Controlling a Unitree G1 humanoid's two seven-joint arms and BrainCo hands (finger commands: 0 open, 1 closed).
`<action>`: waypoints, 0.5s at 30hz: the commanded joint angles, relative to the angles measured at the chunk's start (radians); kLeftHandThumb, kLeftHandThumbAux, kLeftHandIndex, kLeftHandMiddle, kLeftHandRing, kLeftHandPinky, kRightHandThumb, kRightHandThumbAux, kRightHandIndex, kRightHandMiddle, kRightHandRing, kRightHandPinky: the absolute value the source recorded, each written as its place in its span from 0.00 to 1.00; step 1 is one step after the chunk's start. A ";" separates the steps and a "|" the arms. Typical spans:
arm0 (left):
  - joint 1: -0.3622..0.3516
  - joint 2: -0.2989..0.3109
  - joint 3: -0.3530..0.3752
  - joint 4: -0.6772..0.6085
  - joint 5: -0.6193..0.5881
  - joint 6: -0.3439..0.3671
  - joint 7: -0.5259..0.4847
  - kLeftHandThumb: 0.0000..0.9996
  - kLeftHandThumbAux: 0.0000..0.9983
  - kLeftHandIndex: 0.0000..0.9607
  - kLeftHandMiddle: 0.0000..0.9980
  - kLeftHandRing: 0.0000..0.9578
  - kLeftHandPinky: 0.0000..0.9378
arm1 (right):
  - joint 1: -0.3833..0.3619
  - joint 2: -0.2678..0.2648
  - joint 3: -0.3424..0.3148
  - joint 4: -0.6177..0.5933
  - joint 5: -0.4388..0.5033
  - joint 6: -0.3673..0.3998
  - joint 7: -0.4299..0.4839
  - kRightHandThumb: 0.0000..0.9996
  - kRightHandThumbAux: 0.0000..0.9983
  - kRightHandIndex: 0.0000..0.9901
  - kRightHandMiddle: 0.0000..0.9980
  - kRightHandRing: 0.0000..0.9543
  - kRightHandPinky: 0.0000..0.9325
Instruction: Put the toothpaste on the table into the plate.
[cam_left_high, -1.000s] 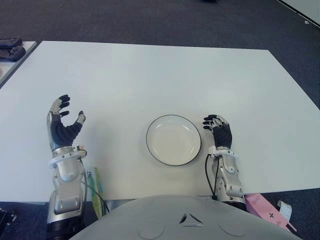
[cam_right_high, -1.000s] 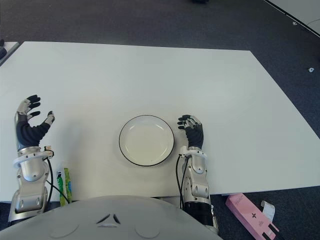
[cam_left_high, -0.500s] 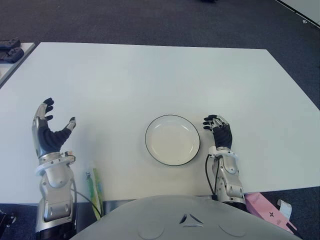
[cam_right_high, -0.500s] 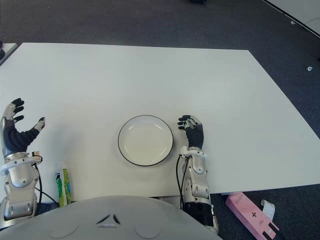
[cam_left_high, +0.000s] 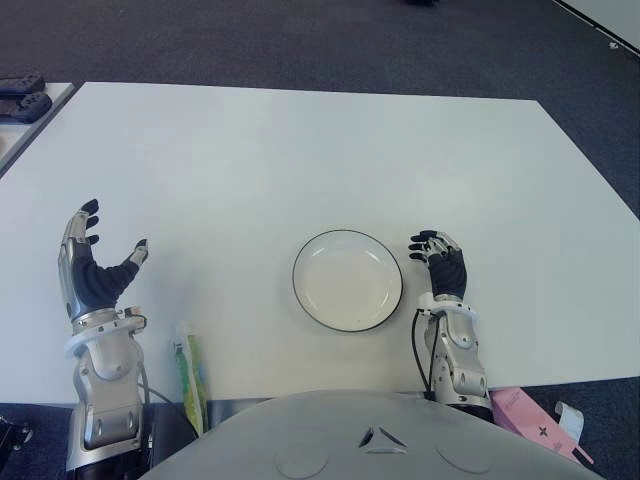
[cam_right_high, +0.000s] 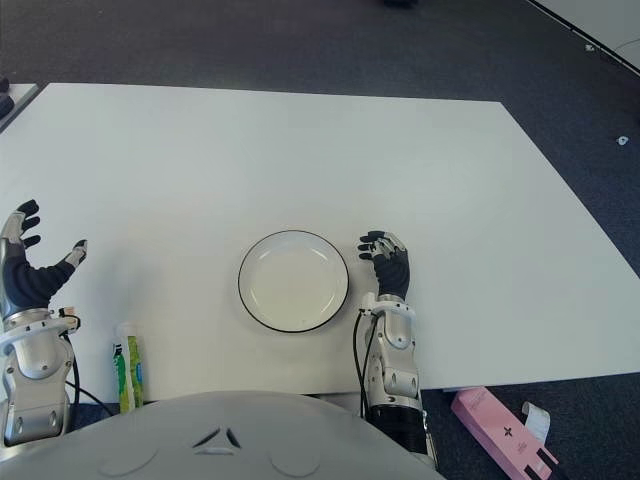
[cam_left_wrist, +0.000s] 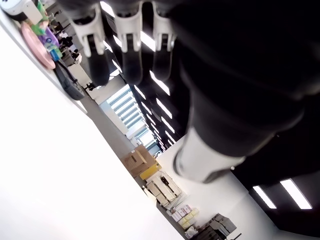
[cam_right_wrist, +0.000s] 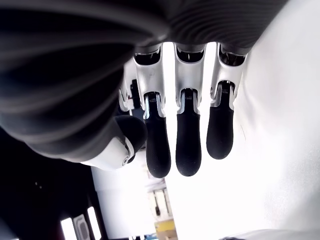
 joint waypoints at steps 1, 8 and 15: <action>0.011 -0.003 -0.001 -0.002 0.005 0.008 -0.012 0.25 0.94 0.14 0.16 0.18 0.23 | 0.022 0.034 -0.001 0.012 0.003 0.005 0.000 0.71 0.72 0.43 0.50 0.52 0.54; 0.288 0.290 0.111 -0.147 0.297 0.023 -0.299 0.51 0.77 0.18 0.18 0.21 0.24 | 0.024 0.026 0.002 0.019 0.004 -0.003 0.015 0.71 0.72 0.43 0.50 0.52 0.54; 0.351 0.393 0.112 -0.190 0.338 -0.033 -0.406 0.64 0.65 0.15 0.17 0.20 0.29 | 0.023 0.028 0.001 0.019 0.005 0.007 0.014 0.71 0.72 0.43 0.50 0.52 0.54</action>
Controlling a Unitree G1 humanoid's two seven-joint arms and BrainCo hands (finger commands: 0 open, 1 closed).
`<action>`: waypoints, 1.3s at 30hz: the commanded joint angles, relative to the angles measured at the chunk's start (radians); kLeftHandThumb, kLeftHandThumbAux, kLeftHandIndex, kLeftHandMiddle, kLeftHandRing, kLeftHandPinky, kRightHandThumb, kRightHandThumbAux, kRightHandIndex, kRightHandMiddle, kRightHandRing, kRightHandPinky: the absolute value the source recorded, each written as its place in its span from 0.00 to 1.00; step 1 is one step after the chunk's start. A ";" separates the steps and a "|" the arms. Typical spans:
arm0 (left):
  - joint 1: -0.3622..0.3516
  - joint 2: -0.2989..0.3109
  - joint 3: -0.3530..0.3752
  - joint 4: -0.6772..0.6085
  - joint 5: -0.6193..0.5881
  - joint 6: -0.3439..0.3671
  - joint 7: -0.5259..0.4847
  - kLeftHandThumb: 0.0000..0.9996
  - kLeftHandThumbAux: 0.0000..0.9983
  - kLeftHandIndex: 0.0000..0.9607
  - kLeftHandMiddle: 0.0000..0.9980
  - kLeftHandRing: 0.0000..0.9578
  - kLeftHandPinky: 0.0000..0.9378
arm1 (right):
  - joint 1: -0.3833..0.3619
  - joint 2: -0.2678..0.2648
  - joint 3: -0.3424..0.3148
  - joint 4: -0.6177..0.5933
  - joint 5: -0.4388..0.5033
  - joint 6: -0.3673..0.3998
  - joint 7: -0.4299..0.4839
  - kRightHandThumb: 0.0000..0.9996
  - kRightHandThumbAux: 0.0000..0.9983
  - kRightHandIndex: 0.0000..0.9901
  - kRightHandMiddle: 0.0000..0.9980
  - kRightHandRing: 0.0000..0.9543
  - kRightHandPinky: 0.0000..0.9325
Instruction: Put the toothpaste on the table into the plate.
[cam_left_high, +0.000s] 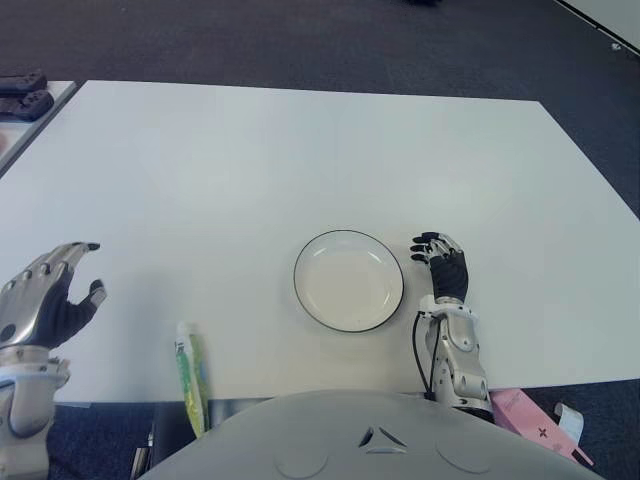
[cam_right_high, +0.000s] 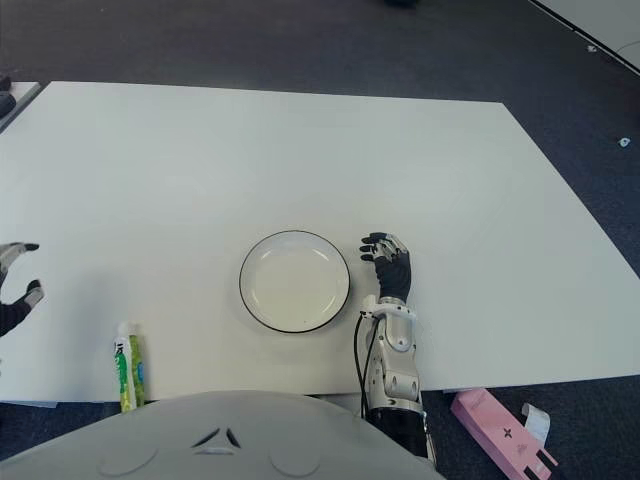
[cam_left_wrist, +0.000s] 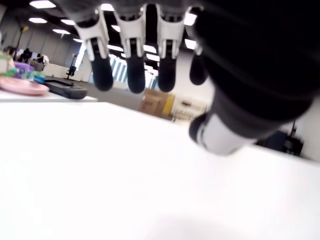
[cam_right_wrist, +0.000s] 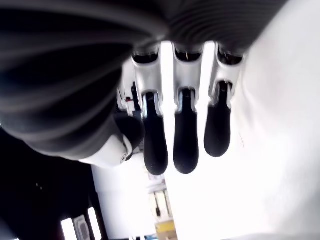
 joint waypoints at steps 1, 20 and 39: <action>0.034 0.086 -0.019 -0.029 0.039 -0.078 -0.081 0.65 0.63 0.15 0.17 0.20 0.29 | 0.013 0.028 -0.002 0.017 0.004 0.018 0.003 0.71 0.72 0.43 0.50 0.52 0.54; 0.052 0.263 -0.037 0.058 0.194 -0.352 -0.065 0.70 0.47 0.11 0.16 0.20 0.28 | 0.015 0.035 0.001 0.009 0.001 0.039 -0.013 0.71 0.72 0.43 0.50 0.52 0.54; 0.047 0.249 -0.030 0.058 0.202 -0.368 -0.072 0.70 0.47 0.11 0.16 0.20 0.28 | 0.011 0.026 0.004 0.019 -0.002 0.032 -0.007 0.71 0.72 0.43 0.50 0.53 0.55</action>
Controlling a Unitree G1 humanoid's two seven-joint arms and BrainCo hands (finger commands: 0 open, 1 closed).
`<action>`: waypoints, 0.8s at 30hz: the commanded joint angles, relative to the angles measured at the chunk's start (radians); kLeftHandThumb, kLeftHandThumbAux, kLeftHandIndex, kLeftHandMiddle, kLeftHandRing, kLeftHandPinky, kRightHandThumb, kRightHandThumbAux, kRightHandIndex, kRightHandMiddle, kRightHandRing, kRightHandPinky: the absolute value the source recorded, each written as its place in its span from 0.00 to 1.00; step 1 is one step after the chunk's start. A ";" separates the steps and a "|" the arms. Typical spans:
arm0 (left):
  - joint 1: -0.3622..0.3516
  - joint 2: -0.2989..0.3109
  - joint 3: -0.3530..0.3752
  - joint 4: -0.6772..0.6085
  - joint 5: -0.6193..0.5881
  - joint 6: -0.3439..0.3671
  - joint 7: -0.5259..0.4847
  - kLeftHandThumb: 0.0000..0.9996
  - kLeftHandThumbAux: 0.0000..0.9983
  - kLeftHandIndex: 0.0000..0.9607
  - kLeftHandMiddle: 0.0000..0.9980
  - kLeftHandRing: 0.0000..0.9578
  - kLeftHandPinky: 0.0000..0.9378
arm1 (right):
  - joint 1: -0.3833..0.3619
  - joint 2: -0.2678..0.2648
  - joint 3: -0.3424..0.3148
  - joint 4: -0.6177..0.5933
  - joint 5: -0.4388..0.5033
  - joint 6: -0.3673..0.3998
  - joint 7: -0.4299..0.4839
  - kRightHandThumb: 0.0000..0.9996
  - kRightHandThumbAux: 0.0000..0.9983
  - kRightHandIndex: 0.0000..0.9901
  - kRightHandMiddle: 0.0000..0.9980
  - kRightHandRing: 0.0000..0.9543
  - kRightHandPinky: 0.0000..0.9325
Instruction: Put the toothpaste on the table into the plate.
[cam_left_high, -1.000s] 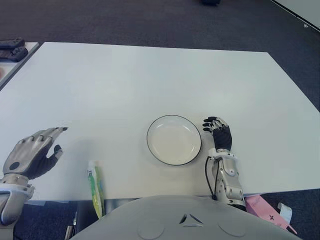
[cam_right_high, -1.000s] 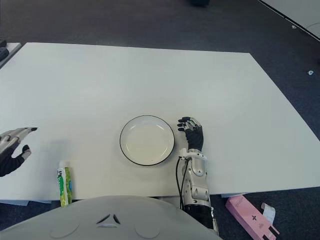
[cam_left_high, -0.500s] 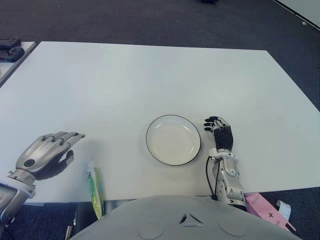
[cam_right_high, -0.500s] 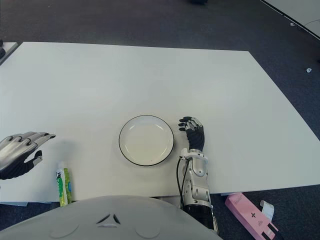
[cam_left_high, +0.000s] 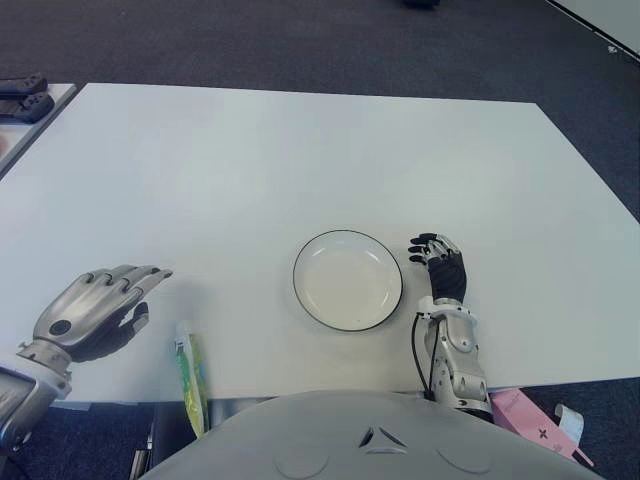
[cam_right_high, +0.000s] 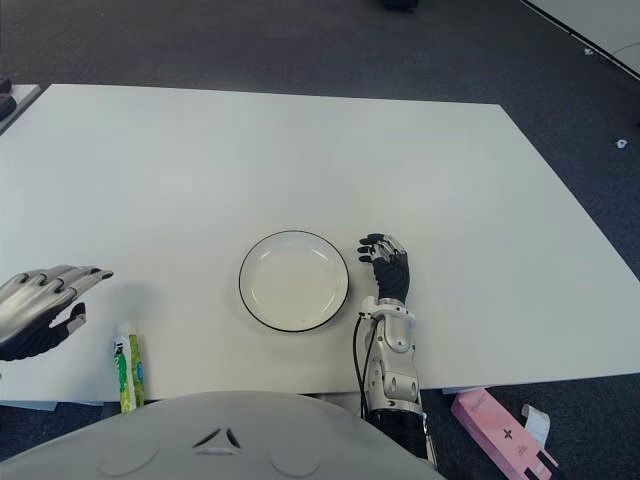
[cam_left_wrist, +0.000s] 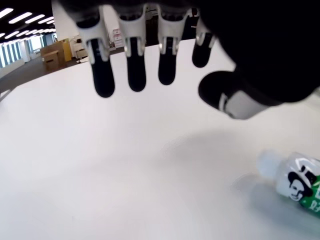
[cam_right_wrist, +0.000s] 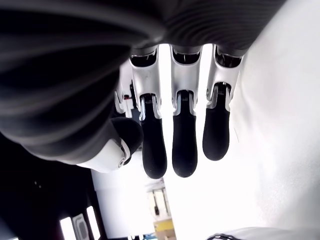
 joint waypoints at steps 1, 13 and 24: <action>-0.005 -0.007 -0.005 0.006 0.016 -0.005 -0.002 0.70 0.47 0.11 0.16 0.20 0.28 | 0.006 0.025 -0.001 0.022 -0.001 0.023 0.001 0.71 0.72 0.43 0.50 0.53 0.55; -0.032 0.040 -0.102 0.072 0.113 -0.081 0.087 0.70 0.47 0.11 0.16 0.20 0.28 | -0.001 0.022 -0.004 0.024 -0.002 0.027 0.002 0.71 0.72 0.43 0.49 0.52 0.54; -0.170 0.210 -0.481 0.312 0.439 -0.265 0.476 0.58 0.28 0.00 0.00 0.02 0.15 | -0.001 0.022 -0.008 0.026 0.007 0.019 0.011 0.71 0.72 0.43 0.49 0.52 0.54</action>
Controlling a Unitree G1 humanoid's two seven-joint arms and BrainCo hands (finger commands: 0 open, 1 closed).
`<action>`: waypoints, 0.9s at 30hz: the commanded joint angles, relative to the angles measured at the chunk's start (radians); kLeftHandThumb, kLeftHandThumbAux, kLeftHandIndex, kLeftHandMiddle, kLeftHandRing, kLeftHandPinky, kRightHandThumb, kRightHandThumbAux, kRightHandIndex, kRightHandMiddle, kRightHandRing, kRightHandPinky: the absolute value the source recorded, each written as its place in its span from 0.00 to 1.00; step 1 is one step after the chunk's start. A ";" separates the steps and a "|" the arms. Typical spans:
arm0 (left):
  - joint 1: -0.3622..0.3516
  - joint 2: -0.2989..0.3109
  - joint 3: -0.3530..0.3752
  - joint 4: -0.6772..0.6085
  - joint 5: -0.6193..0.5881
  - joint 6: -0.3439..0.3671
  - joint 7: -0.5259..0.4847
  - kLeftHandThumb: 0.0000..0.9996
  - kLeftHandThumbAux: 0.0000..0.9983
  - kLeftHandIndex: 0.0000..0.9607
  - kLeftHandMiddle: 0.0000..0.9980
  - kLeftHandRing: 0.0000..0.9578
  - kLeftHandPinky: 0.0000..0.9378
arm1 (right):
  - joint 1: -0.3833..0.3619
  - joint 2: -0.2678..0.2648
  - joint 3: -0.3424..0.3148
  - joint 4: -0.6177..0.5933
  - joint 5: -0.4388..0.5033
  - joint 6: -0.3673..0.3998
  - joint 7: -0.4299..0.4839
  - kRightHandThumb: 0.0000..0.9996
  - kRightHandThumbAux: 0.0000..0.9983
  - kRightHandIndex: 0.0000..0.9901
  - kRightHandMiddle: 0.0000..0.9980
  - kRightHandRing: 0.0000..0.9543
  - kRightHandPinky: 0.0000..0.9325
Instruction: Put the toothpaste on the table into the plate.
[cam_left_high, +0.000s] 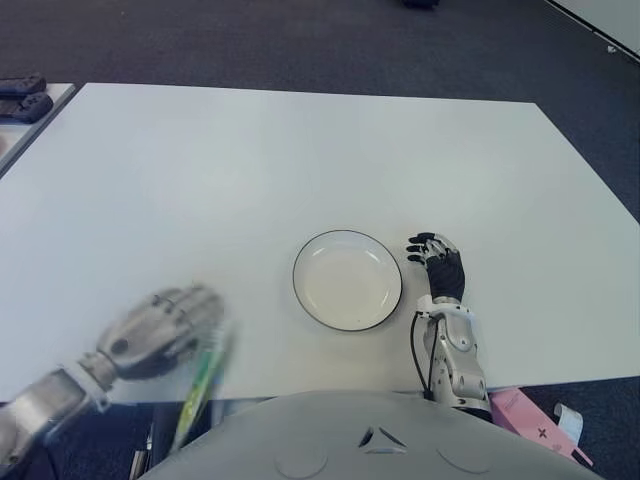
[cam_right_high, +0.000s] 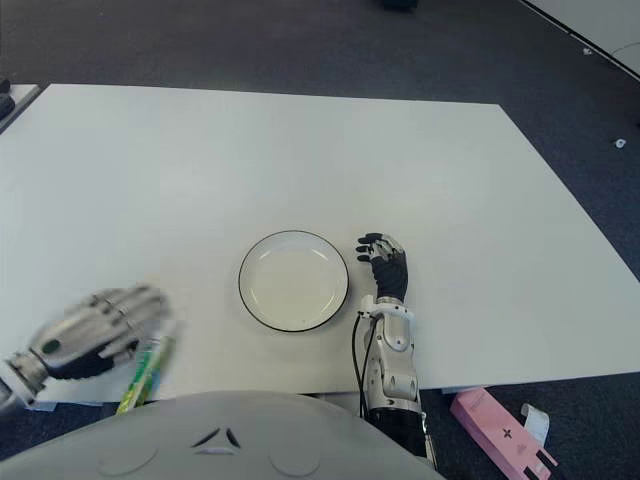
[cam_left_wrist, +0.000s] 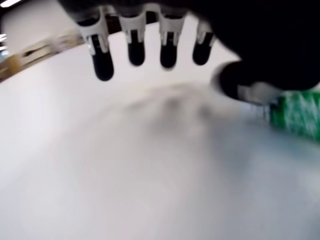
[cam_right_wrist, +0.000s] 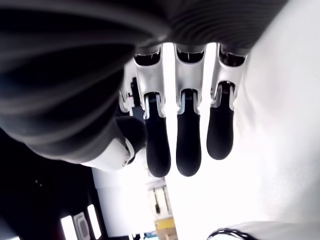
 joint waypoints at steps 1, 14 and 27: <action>-0.039 0.090 -0.134 0.077 0.113 -0.059 0.128 0.57 0.28 0.00 0.00 0.03 0.15 | 0.005 0.023 -0.006 0.024 0.007 0.019 0.006 0.71 0.72 0.43 0.49 0.52 0.54; -0.091 0.180 -0.306 0.123 0.142 -0.006 0.212 0.49 0.27 0.00 0.00 0.02 0.14 | 0.006 0.025 -0.006 0.021 0.005 0.024 0.007 0.71 0.72 0.43 0.49 0.52 0.54; -0.167 0.150 -0.400 0.198 0.063 0.020 0.235 0.51 0.29 0.00 0.00 0.02 0.15 | -0.002 0.025 -0.008 0.027 0.003 0.020 0.005 0.71 0.72 0.43 0.48 0.51 0.54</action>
